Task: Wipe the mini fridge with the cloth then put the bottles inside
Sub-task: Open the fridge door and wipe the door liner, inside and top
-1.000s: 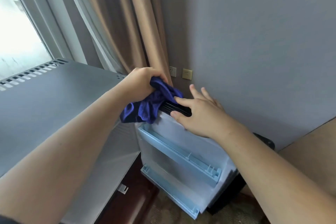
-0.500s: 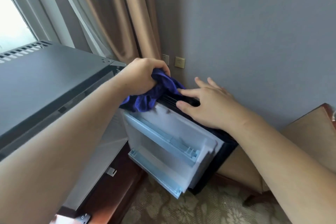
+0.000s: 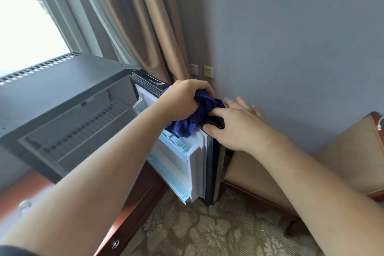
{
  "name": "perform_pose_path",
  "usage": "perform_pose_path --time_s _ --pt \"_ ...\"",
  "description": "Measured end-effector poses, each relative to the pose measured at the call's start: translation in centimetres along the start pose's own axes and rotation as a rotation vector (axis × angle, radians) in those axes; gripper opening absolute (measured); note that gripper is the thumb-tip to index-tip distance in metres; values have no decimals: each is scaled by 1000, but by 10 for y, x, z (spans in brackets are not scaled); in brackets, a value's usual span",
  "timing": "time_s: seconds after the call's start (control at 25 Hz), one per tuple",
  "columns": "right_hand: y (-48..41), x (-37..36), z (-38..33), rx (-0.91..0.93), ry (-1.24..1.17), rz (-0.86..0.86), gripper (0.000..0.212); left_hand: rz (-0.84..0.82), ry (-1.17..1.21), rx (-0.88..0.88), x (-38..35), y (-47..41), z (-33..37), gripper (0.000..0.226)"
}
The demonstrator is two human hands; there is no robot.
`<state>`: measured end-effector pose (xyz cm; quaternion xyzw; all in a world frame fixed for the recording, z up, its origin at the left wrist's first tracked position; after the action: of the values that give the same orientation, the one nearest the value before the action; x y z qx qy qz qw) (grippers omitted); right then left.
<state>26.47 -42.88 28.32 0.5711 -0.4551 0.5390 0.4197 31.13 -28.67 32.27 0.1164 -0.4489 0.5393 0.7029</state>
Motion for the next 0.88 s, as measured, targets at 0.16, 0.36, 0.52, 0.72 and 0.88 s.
perform_pose_path --time_s 0.16,0.36,0.52,0.72,0.88 --pt "-3 9 -10 40 -22 137 39 158 37 -47 -1 14 -1 41" --pt "-20 9 -17 -4 -19 69 24 139 69 -91 15 11 -24 47" --pt "-33 3 -40 20 -20 -47 46 136 59 -106 38 4 -54 50" --pt "-71 7 -84 5 -38 -33 61 144 112 -87 71 -7 -105 48" --pt "-120 2 -118 -3 -6 -51 66 239 132 -35 96 -16 -150 43"
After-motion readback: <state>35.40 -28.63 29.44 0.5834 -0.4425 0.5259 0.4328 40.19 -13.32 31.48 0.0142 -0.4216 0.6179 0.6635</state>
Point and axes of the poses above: each hand's wrist, its own y-axis away from the middle knuckle, its own x-axis out of the back of the hand, z = x × y, the point moved 6 cm from there along -y, towards the middle knuckle, and after that the axes turned 11 degrees about y, right-handed, at the moved point
